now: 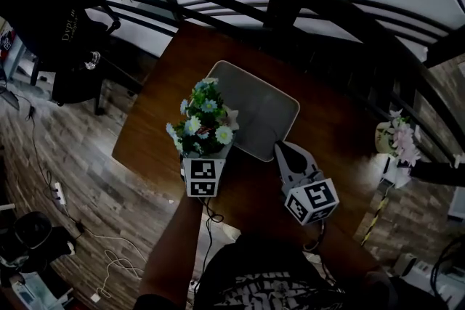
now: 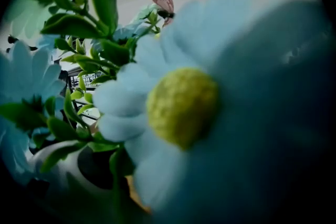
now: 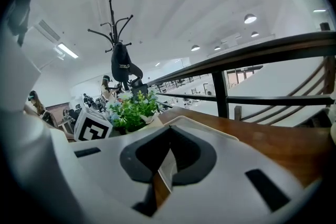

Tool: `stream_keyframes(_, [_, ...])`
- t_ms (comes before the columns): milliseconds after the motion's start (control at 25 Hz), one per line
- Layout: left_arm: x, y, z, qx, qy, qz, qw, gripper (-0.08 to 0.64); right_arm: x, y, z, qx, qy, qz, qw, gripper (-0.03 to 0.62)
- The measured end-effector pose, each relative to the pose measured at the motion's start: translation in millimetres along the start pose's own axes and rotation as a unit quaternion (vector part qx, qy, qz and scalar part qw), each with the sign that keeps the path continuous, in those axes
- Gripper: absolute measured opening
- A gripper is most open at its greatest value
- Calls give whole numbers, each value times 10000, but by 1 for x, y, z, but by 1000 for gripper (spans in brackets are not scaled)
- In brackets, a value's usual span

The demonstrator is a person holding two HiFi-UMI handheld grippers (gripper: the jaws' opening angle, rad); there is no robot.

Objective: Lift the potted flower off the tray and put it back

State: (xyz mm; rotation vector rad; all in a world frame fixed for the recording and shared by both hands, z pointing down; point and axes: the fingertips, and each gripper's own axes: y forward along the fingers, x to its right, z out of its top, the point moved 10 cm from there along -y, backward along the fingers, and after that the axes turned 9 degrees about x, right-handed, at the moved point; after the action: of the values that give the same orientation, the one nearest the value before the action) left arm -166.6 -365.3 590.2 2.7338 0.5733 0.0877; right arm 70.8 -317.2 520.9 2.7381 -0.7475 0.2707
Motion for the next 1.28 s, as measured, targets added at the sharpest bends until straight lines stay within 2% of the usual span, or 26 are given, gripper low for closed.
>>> stream_keyframes(240, [12,-68,-29,-214,-111,282,9993,486,-21,-31,3,190,-23,-45,9998,-2])
stream_keyframes(480, [35,-109,-72,-435,-177,335,9983,486,-44,-68,-2,147,64,-145,9998,-2])
stream_keyframes(600, [44,-115,-97,-518,-217,314,9979,486,-53,-78,-3,130,-3,-141,9998,-2])
stream_keyframes(760, [55,-117,-113,-559,-267,304,9976,486,-59,-91,-5,90,-150,-118,9998,-2])
stream_keyframes(1080, [60,-115,-117,-407,-134,270,9987,486,-69,-105,-7,-5,-280,-76,9996,-2])
stream_keyframes(1280, [55,-110,-116,-615,-204,199,9977,486,-71,-99,4,43,-377,8,9993,-2])
